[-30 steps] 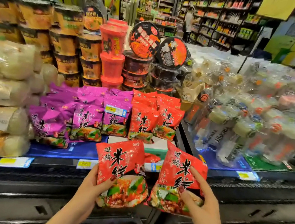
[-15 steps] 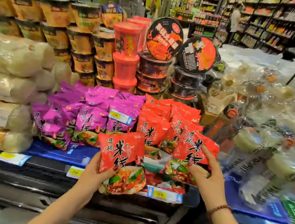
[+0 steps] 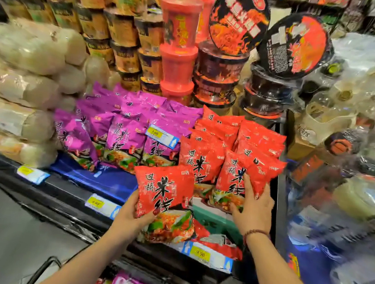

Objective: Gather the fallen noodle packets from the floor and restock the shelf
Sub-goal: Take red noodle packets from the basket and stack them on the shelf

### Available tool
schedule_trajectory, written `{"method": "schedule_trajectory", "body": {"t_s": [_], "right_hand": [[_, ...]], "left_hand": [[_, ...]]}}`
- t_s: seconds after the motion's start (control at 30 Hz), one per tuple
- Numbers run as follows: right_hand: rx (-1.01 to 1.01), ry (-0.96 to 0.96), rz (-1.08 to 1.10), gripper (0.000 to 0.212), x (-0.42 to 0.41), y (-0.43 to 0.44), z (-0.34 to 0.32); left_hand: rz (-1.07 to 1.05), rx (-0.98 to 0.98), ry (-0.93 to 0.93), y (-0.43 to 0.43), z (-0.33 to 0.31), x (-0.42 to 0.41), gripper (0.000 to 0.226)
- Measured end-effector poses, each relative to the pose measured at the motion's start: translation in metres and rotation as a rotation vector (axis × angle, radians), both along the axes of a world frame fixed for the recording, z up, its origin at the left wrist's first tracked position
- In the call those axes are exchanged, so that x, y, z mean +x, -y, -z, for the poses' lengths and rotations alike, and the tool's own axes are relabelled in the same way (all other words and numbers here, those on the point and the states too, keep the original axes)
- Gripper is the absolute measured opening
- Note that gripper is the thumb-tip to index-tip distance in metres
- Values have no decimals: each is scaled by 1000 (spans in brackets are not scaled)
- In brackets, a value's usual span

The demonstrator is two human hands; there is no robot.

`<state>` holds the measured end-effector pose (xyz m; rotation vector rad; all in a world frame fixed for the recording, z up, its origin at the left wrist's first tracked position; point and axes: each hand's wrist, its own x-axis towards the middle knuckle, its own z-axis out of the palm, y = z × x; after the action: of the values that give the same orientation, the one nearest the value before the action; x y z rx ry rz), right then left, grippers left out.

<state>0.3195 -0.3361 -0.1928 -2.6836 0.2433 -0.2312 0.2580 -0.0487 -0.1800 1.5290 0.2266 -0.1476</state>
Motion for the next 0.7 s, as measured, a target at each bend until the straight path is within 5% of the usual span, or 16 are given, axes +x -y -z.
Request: {"method": "schedule_trajectory", "body": {"t_s": [0.1, 0.23, 0.47, 0.57, 0.7], "right_hand": [[-230, 83, 5, 106, -1, 3, 1], [-365, 234, -143, 91, 8, 6, 2], [-330, 190, -171, 80, 15, 5, -6], [27, 302, -296, 62, -13, -16, -24], [758, -21, -481, 84, -50, -49, -39]], "left_hand": [[-15, -15, -5, 4, 1, -2, 51], [-13, -16, -2, 10, -3, -2, 50], [32, -11, 26, 22, -12, 2, 56], [61, -21, 48, 27, -17, 4, 52], [117, -34, 63, 37, -20, 6, 51]]}}
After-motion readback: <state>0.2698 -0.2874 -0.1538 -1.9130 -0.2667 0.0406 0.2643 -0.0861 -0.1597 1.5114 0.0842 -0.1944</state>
